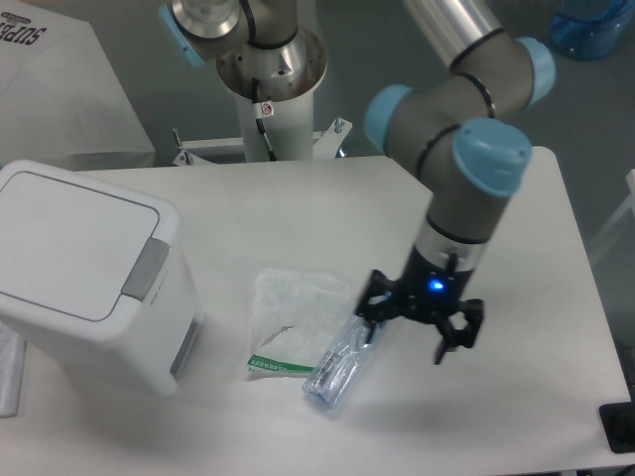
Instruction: Open the trash can
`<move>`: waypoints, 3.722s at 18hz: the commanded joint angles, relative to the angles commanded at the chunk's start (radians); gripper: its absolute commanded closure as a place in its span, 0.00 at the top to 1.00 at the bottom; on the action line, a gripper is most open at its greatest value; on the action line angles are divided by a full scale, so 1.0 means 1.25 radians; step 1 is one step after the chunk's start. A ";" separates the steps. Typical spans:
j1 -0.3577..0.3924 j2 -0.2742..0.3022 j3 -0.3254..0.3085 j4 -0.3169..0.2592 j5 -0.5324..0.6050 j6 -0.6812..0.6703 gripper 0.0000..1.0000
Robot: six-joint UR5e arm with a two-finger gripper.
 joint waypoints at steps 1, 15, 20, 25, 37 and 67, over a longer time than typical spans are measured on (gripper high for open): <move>-0.012 0.022 -0.006 0.000 -0.011 -0.017 1.00; -0.134 0.140 -0.068 0.006 -0.095 -0.116 1.00; -0.141 0.133 -0.076 0.009 -0.090 -0.128 1.00; -0.141 0.139 -0.102 0.010 -0.086 -0.124 1.00; -0.145 0.140 -0.097 0.009 -0.087 -0.129 1.00; 0.130 -0.186 0.123 0.005 0.281 0.548 1.00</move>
